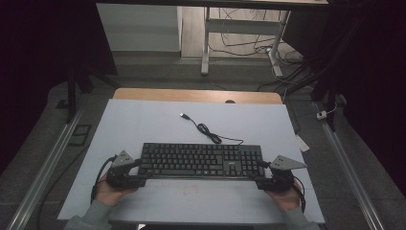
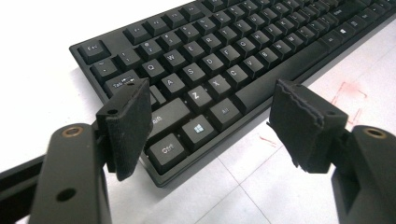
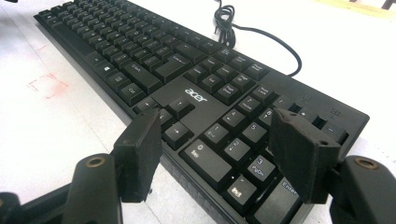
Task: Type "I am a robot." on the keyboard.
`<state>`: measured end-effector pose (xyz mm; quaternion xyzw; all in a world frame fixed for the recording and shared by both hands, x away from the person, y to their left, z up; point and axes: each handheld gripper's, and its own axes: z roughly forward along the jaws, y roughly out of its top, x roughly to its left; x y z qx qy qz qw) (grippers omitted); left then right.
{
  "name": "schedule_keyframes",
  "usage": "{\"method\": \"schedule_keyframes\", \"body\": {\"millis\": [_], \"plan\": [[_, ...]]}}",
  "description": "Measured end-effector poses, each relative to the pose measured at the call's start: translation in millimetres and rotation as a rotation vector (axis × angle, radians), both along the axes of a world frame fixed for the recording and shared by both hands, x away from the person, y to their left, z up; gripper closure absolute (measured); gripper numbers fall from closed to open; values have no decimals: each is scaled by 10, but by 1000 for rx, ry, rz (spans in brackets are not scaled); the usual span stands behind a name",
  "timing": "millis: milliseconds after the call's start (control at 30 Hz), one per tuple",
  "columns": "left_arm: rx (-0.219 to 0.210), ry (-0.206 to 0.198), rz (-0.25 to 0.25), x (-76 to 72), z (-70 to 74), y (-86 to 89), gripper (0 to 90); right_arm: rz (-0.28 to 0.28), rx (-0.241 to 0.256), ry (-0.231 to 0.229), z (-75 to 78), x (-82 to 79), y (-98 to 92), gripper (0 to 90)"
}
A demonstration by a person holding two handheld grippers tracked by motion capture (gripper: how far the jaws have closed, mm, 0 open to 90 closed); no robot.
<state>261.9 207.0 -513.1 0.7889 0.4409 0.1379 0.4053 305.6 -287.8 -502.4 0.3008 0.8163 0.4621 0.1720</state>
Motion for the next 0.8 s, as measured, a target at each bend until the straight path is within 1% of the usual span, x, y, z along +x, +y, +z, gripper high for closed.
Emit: {"method": "schedule_keyframes", "body": {"millis": [233,533,667,767,800], "plan": [[7,-9,-3,-17,14,-9,293,7,3,1,8,2,13,351],[10,-15,-2,-12,20,-17,293,-4,3,5,14,4,6,353],[10,-16,-3,-16,21,-21,293,-4,11,4,19,8,17,354],[11,-17,0,-15,25,-18,293,-4,2,8,27,8,22,354],[10,-18,0,-12,27,-17,293,-1,6,8,26,9,28,355]]}}
